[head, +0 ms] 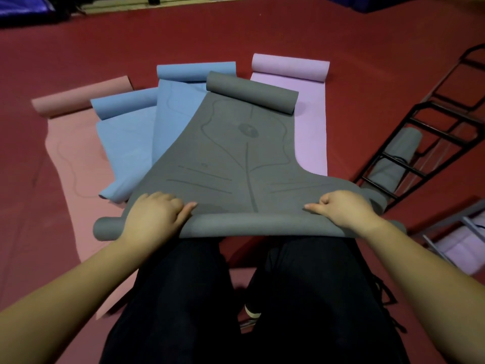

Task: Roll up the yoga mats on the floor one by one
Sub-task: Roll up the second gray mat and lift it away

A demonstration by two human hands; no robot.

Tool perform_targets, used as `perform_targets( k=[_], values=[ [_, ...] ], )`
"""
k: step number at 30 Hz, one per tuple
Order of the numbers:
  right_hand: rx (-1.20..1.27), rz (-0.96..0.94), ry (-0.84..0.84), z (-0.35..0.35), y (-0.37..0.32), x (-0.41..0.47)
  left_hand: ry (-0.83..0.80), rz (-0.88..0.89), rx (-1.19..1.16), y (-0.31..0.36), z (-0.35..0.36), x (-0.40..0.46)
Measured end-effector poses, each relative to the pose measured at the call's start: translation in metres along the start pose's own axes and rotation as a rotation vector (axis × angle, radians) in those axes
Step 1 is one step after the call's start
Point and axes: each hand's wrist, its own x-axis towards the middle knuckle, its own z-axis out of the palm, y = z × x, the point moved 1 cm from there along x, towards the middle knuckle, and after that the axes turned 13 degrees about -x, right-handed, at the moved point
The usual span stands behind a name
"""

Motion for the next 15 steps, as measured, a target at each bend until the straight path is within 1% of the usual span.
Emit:
perform_targets(
  k=[2, 5, 7, 8, 11, 13, 15],
  values=[
    [0.04, 0.005, 0.009, 0.002, 0.002, 0.001, 0.048, 0.027, 0.039, 0.004, 0.005, -0.013],
    [0.067, 0.01, -0.024, 0.002, 0.001, 0.004, 0.049, -0.019, 0.073, 0.006, 0.016, -0.033],
    [0.034, 0.009, -0.007, 0.0, -0.002, 0.004, 0.054, -0.042, 0.078, 0.004, 0.023, -0.038],
    [0.008, 0.008, 0.042, 0.0, -0.004, 0.003, 0.06, -0.054, 0.064, 0.002, 0.024, -0.037],
    [0.007, -0.01, 0.331, 0.0, -0.006, -0.008, 0.07, -0.066, 0.039, -0.001, 0.02, -0.024],
    [0.051, -0.031, 0.476, 0.002, -0.005, -0.02, 0.031, -0.077, 0.016, -0.004, 0.018, -0.015],
    [0.024, -0.066, 0.609, 0.008, -0.003, -0.031, -0.005, -0.108, -0.025, -0.006, 0.016, -0.008]
  ],
)
